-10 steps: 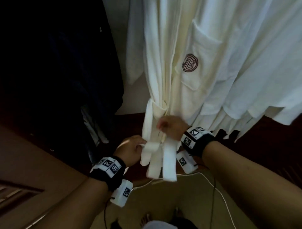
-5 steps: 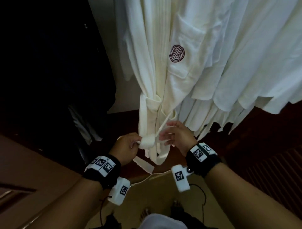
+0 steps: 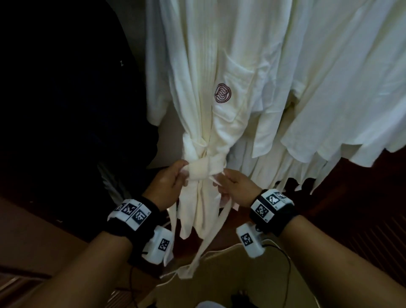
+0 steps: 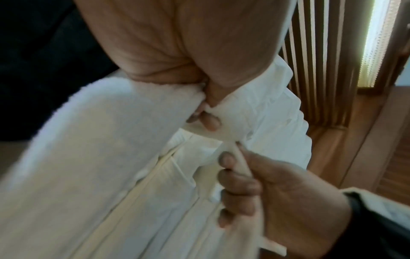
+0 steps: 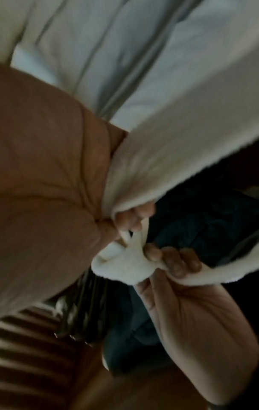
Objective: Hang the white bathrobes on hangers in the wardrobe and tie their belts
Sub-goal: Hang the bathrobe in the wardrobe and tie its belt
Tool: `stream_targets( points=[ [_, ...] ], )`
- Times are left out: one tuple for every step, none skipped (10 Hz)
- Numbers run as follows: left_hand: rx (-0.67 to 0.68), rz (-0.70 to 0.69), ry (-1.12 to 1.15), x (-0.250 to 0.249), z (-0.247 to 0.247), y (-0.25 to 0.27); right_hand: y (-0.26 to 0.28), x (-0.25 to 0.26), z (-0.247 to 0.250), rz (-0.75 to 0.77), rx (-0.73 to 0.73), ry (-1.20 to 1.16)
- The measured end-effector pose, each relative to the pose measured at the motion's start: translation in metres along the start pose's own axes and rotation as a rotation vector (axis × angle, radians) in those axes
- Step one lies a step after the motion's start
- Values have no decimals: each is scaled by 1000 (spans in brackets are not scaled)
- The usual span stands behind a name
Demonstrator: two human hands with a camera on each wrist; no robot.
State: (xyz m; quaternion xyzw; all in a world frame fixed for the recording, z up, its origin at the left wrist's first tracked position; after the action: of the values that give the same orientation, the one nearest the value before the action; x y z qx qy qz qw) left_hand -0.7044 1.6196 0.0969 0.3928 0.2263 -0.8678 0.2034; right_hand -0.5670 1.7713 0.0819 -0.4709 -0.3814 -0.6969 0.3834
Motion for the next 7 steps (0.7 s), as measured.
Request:
stream_targets(
  points=[
    [-15,-38,-165,-17,3,-21,-6,16,24,54,-53,166],
    [-108,47,-359,-14,18,-62,-14,31,56,51,-198,292],
    [-209,492,-479,38,55,-100,-22,11,122,-78,-433,504],
    [-234,672,-488,78,56,-150,-22,-31,178,-268,-571,561],
    [-141,662,-463,64,32,-177,-28,-58,182,-231,-468,608],
    [-104,525,-448,33,12,-208,-29,-43,188,-96,-370,598],
    [-343,215,-345,-41,17,-236,-32,25,226,207,-515,584]
  ],
)
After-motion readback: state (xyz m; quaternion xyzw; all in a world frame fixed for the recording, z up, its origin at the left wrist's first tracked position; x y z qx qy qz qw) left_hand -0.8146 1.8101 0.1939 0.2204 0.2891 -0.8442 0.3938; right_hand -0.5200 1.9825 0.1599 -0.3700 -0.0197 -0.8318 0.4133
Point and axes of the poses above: each hand's wrist, its own y-axis away from the middle knuckle, its own z-axis out of the back of the hand, x = y × z, the point moved 4 cm from there along -y, towards the middle knuckle, and after that the axes turned 1 degree about -y, right-handed, at the moved point
